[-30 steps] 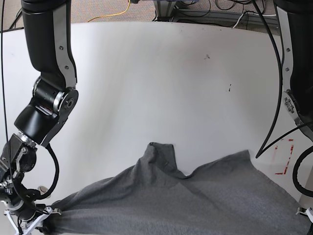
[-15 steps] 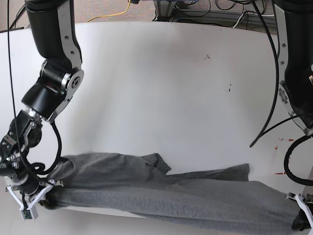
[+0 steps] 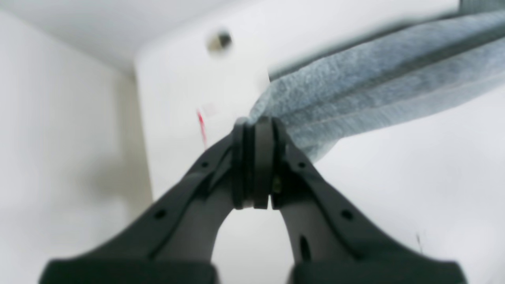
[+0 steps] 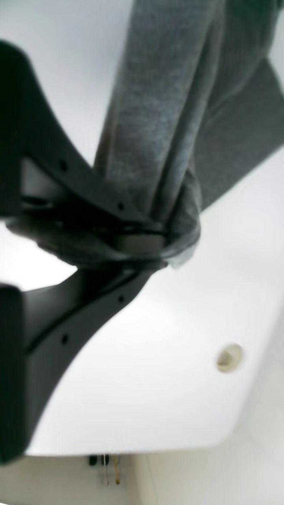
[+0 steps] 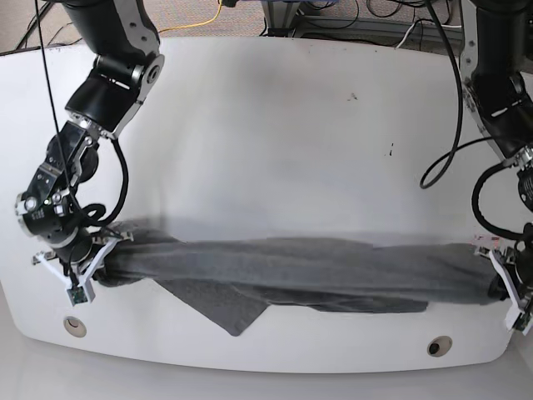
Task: Layout the t-shirt on the table in an organized manner, then fold the t-shirt properly
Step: 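Lift the shirt with both grippers and swing it up and over, then lay the lifted shirt back down flat with both grippers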
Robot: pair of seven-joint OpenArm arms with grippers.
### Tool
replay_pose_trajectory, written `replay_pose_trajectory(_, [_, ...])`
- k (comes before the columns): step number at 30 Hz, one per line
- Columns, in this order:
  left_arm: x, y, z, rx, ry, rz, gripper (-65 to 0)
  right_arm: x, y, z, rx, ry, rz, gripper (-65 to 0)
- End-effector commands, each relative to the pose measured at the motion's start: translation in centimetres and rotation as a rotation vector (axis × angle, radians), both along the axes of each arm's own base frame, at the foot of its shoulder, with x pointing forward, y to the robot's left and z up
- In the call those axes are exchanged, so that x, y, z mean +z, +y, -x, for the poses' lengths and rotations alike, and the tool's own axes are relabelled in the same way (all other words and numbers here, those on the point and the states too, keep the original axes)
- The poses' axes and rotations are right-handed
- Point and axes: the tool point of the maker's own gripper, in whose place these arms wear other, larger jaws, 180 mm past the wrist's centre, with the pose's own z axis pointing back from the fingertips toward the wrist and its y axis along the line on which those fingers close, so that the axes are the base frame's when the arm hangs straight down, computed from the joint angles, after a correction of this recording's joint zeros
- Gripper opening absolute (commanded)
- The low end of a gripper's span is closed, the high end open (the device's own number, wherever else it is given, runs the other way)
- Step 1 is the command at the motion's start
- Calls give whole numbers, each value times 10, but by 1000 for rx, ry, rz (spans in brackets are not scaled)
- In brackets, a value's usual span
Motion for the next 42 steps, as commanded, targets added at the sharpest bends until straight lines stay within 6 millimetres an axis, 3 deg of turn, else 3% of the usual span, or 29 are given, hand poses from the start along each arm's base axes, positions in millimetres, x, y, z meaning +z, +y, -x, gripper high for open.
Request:
replay_pose_trajectory(1, [7, 3, 9, -5, -37, -39, -650, 14, -1, 4, -3, -53, 24, -647])
replay_pose_trajectory(7, [-27, -3, 34, -22, 36, -74, -650, -14, 7, 27, 4, 5, 23, -647])
replay_pose_trajectory(11, [-36, -5, 41, -28, 57, -81, -650, -20, 7, 31, 4, 22, 23, -647])
replay_pose_trajectory(21, [-26, -6, 36, -28, 32, -82, -650, -18, 7, 30, 4, 16, 23, -647])
replay_pose_trajectory(26, [1, -7, 23, -29, -39, -86, -650, -2, 7, 18, 4, -24, 22, -647])
replay_pose_trajectory(31, [49, -9, 5, -30, -156, -91, -650, 20, 6, -3, 5, -72, 8, -647])
replay_pose_trajectory(39, [146, -26, -21, -70, -365, -132, -650, 89, -2, -51, 4, -202, -23, -647])
replay_pose_trajectory(42, [175, -32, -30, -88, -407, -136, -650, 116, 7, -73, 40, -231, -27, -647])
